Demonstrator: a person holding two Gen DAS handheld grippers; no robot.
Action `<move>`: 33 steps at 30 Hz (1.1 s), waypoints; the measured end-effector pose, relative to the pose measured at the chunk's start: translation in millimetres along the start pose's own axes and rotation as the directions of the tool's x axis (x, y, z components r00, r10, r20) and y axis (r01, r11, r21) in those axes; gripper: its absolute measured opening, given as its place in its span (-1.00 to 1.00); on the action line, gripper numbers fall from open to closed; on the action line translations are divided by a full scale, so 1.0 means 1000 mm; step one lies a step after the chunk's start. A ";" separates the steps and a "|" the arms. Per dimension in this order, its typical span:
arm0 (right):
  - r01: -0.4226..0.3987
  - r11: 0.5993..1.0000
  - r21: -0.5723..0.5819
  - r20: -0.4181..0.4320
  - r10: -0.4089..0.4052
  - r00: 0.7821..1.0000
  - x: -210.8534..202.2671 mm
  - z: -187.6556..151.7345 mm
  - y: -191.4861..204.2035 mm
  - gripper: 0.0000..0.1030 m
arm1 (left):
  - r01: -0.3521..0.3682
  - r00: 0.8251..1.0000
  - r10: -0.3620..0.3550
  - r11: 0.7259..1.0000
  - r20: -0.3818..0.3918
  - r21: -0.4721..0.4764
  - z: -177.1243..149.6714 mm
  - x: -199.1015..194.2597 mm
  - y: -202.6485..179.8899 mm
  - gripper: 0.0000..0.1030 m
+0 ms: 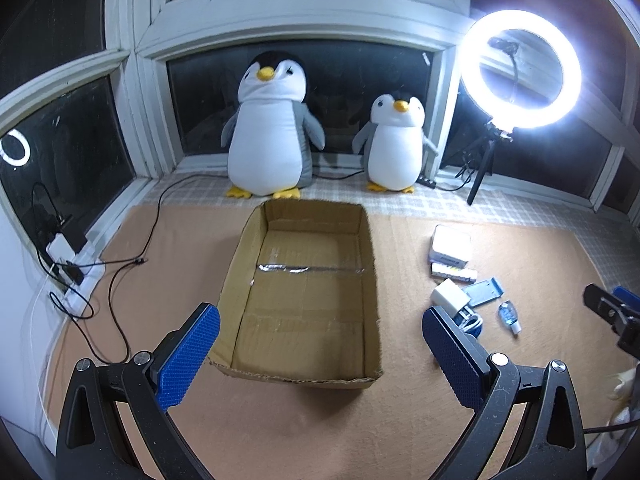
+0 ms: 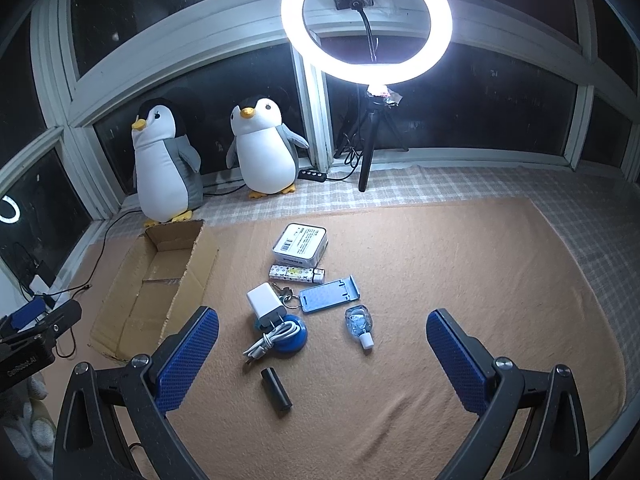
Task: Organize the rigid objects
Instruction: 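Move the right tool to the black cylinder and close on it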
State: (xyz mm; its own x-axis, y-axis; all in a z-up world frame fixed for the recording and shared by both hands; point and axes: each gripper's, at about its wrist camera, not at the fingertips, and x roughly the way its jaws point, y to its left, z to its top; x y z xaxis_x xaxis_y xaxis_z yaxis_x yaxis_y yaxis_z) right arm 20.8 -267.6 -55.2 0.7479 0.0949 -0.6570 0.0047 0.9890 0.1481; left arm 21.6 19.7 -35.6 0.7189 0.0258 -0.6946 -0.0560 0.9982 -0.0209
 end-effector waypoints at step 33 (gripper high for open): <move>0.016 0.999 0.033 -0.134 -0.012 0.991 0.054 -0.026 -0.030 0.96 | -0.160 0.945 0.098 0.971 -0.313 -0.177 -0.042 0.147 0.128 0.09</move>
State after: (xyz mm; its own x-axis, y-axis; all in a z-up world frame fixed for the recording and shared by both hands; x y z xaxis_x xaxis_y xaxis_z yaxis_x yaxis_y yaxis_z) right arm 43.9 -289.6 -114.3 0.6525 0.0977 -0.7515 0.0388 0.9860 0.1619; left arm 90.5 148.8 -170.6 0.4564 0.1057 -0.8835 -0.2916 0.9558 -0.0363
